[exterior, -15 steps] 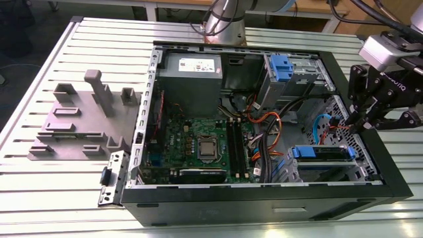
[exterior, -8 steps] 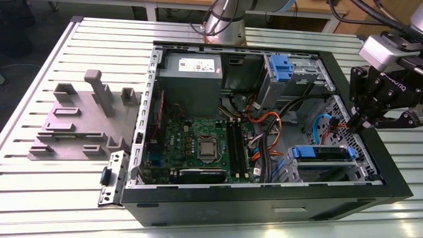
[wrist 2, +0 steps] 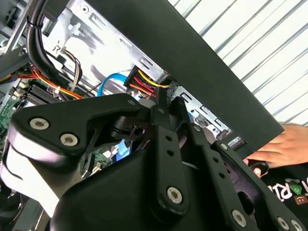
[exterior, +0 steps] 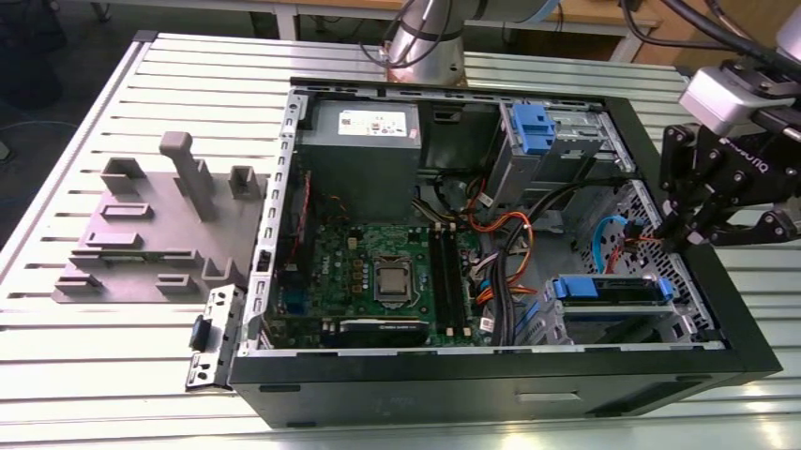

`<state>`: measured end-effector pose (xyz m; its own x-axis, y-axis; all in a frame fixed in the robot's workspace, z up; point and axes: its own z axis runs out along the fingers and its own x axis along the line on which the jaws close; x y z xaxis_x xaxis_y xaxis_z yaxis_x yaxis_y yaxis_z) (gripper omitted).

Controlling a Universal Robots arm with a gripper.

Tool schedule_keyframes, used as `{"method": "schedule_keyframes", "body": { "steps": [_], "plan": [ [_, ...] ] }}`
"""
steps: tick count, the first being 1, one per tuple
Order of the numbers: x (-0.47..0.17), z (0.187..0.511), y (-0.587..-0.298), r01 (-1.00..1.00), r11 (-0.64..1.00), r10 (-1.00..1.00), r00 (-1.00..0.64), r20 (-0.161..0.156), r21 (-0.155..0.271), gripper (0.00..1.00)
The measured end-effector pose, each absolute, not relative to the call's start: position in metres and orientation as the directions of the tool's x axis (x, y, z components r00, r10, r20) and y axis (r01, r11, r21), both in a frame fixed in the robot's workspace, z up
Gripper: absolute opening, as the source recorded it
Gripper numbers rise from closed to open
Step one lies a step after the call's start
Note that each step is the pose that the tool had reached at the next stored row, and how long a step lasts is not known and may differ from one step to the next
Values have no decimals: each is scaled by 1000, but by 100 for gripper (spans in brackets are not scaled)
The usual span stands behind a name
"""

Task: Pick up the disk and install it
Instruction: 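Insert the first disk wire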

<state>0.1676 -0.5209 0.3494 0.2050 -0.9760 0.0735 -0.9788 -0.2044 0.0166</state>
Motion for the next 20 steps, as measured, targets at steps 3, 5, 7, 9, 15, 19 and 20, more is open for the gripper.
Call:
{"method": "schedule_keyframes", "body": {
  "steps": [3, 5, 7, 9, 15, 19, 20],
  "plan": [
    [168, 348, -520, -979, -204, -975, 205, 85, 20, 24],
    [168, 347, -520, -979, -204, -975, 205, 88, 21, 24],
    [168, 347, -520, -979, -204, -975, 205, 88, 21, 18],
    [168, 347, -520, -979, -204, -975, 205, 88, 21, 18],
    [166, 352, -520, -979, -204, -972, 205, 113, 26, 18],
    [157, 352, -520, -979, -204, -972, 205, 115, 24, 18],
    [154, 352, -520, -979, -204, -972, 205, 115, 23, 18]
  ]
}}
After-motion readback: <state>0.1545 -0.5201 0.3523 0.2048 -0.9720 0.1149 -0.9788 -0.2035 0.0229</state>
